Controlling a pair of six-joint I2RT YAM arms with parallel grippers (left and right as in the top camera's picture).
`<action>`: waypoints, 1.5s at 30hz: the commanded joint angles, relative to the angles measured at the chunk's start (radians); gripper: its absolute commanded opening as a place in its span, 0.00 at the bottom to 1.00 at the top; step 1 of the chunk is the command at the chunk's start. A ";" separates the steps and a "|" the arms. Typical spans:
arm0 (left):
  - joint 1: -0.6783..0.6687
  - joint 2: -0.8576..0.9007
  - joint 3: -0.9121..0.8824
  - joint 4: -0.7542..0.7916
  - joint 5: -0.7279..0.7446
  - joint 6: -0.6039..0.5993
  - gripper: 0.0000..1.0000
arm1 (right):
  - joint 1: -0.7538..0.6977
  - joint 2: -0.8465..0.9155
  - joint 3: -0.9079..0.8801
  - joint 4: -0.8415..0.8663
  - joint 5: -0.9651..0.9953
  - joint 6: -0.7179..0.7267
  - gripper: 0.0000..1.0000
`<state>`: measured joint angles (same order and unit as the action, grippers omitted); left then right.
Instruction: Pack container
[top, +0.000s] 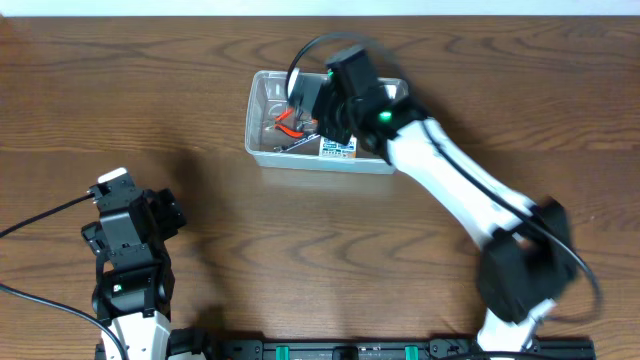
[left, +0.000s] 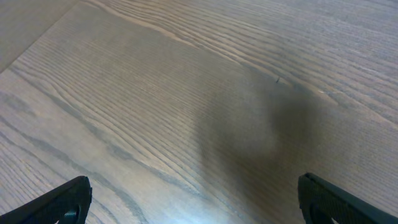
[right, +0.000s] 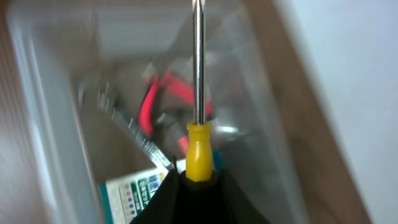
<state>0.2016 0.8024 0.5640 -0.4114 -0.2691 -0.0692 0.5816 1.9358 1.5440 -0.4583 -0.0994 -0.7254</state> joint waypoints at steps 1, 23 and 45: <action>-0.002 0.000 0.016 0.000 -0.013 0.016 0.98 | -0.021 0.097 -0.009 0.013 -0.045 -0.300 0.01; -0.002 0.000 0.016 0.000 -0.013 0.016 0.98 | -0.043 -0.241 0.044 0.063 0.256 0.503 0.99; -0.002 0.000 0.016 0.000 -0.013 0.016 0.98 | 0.150 -0.754 0.044 -0.216 0.065 0.616 0.99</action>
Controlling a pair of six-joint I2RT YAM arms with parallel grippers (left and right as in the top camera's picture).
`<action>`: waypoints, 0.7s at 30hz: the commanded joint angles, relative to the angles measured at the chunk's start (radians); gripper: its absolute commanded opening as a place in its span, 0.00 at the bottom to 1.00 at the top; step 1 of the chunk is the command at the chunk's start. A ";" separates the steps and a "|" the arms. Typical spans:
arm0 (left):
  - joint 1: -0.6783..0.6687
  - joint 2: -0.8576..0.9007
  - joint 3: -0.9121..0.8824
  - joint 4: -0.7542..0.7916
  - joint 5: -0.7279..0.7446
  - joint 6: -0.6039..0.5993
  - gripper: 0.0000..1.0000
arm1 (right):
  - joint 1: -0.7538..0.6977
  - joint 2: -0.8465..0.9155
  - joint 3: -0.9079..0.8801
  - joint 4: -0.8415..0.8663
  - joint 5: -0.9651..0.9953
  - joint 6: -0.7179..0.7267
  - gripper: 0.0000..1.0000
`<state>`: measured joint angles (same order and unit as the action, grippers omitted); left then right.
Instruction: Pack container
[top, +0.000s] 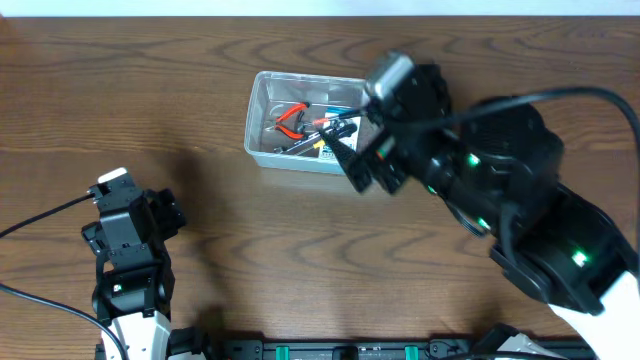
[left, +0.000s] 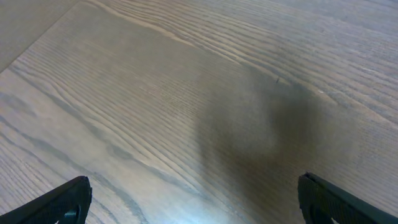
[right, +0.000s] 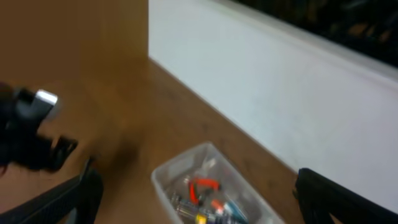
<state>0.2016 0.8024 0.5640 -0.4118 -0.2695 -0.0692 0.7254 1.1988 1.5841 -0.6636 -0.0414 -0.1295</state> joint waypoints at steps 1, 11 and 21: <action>-0.002 0.000 0.016 0.001 -0.012 0.016 0.98 | 0.003 -0.026 0.004 -0.013 0.029 0.020 0.99; -0.002 0.000 0.016 0.001 -0.012 0.016 0.98 | -0.149 -0.150 0.003 -0.115 0.257 0.021 0.99; -0.002 0.000 0.016 0.001 -0.012 0.016 0.98 | -0.615 -0.547 -0.245 -0.228 -0.045 0.021 0.99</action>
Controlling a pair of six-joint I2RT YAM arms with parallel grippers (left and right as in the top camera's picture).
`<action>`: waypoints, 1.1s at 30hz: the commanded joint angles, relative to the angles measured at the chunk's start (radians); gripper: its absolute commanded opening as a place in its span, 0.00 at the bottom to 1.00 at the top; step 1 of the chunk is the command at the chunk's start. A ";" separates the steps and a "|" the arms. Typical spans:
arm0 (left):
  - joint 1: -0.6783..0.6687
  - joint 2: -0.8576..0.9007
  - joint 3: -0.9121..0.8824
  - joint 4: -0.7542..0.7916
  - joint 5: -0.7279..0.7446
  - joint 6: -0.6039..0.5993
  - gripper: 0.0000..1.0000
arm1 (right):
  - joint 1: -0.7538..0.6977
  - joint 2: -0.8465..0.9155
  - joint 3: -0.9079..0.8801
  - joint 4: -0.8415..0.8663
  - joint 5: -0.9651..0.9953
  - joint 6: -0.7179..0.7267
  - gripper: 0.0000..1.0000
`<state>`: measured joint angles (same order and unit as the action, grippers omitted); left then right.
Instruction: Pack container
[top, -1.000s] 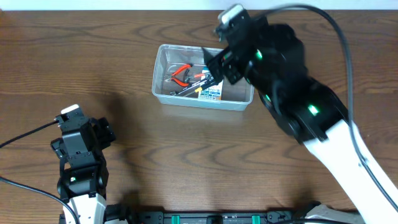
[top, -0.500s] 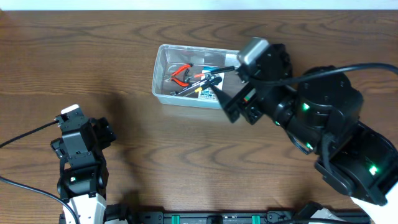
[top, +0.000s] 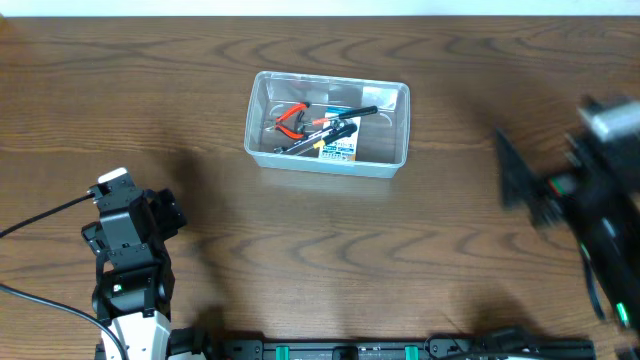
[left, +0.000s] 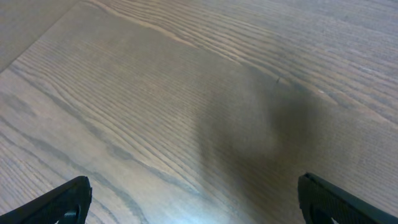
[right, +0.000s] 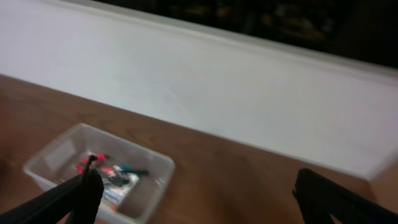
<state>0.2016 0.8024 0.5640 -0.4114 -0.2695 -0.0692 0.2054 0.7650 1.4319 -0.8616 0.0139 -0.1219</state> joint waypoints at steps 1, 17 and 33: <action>-0.002 0.000 0.016 0.000 -0.012 0.016 0.98 | -0.130 -0.164 -0.142 -0.040 -0.100 0.013 0.99; -0.002 0.000 0.016 0.000 -0.012 0.016 0.98 | -0.253 -0.756 -1.078 0.144 -0.101 0.172 0.99; -0.002 0.000 0.016 0.000 -0.012 0.016 0.98 | -0.250 -0.760 -1.276 0.238 -0.096 0.219 0.99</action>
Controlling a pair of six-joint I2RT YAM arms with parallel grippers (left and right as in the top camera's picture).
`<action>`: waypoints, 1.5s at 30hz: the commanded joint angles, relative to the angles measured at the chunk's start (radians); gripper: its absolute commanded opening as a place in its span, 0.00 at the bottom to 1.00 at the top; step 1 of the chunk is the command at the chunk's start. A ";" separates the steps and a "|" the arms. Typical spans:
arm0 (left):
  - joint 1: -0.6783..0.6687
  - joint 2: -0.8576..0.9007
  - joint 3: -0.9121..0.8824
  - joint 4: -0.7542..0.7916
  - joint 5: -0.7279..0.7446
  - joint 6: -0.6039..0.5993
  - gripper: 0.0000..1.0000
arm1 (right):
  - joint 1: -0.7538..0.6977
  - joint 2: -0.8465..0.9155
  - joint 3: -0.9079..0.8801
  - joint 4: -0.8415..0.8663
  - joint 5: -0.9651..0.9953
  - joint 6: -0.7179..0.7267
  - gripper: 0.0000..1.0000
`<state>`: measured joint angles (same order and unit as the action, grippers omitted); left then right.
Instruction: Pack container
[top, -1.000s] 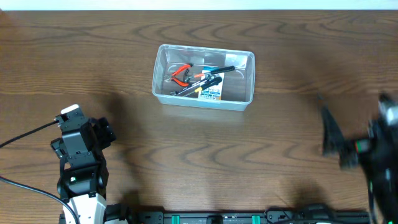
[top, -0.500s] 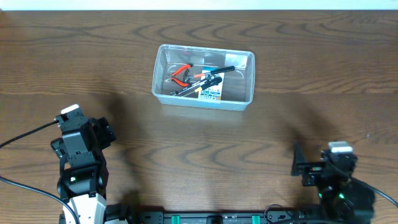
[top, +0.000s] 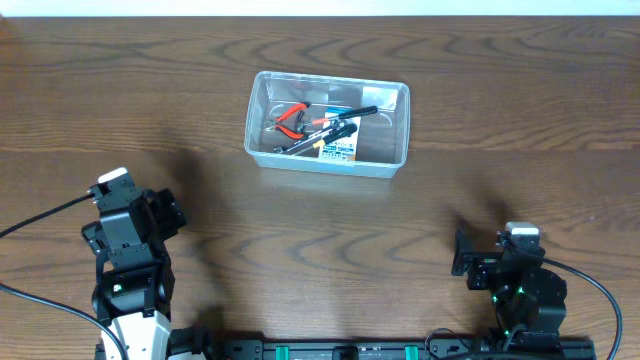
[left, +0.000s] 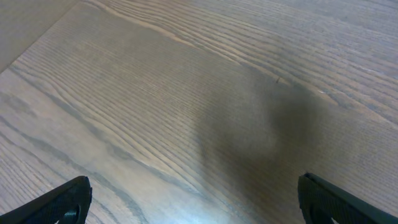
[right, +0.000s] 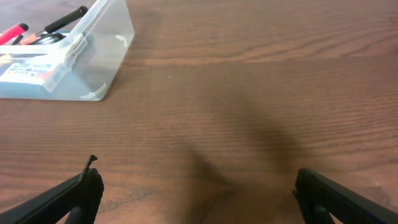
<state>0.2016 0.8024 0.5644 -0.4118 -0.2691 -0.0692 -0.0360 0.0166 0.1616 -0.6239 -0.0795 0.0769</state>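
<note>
A clear plastic container (top: 395, 130) stands at the table's far middle, holding red-handled pliers (top: 289, 121), dark pens or drivers (top: 335, 122) and a small printed card (top: 338, 148). Its near right corner (right: 106, 74) shows at the upper left of the right wrist view. My right gripper (right: 196, 199) rests low at the near right of the table, open, nothing between its fingers. At the near left my left gripper (left: 193, 202) also stands open over bare wood, far from the container.
A dark wooden table (top: 320, 230) fills the view; a white wall runs along its far edge. Both arm bases (top: 125, 290) sit at the near edge, with cables trailing from each.
My right arm has come down from high at the right side to a low rest at the near right. Its gripper stays open. The left arm is unmoved.
At first my right gripper was over the container, shut on a yellow-handled screwdriver. Then it was open and raised beside the container, tools lying inside. Later it was far right and high, and now it rests low at the near right.
</note>
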 joint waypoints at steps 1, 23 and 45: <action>-0.002 0.000 0.016 0.001 -0.013 0.016 0.98 | -0.008 -0.011 -0.006 0.001 -0.003 0.020 0.99; -0.069 -0.106 -0.010 -0.007 -0.009 0.016 0.98 | -0.008 -0.011 -0.006 0.001 -0.003 0.020 0.99; -0.253 -0.795 -0.295 0.010 0.105 -0.045 0.98 | -0.008 -0.011 -0.006 0.001 -0.003 0.020 0.99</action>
<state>-0.0479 0.0265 0.3202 -0.4023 -0.2272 -0.0887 -0.0360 0.0162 0.1616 -0.6239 -0.0795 0.0803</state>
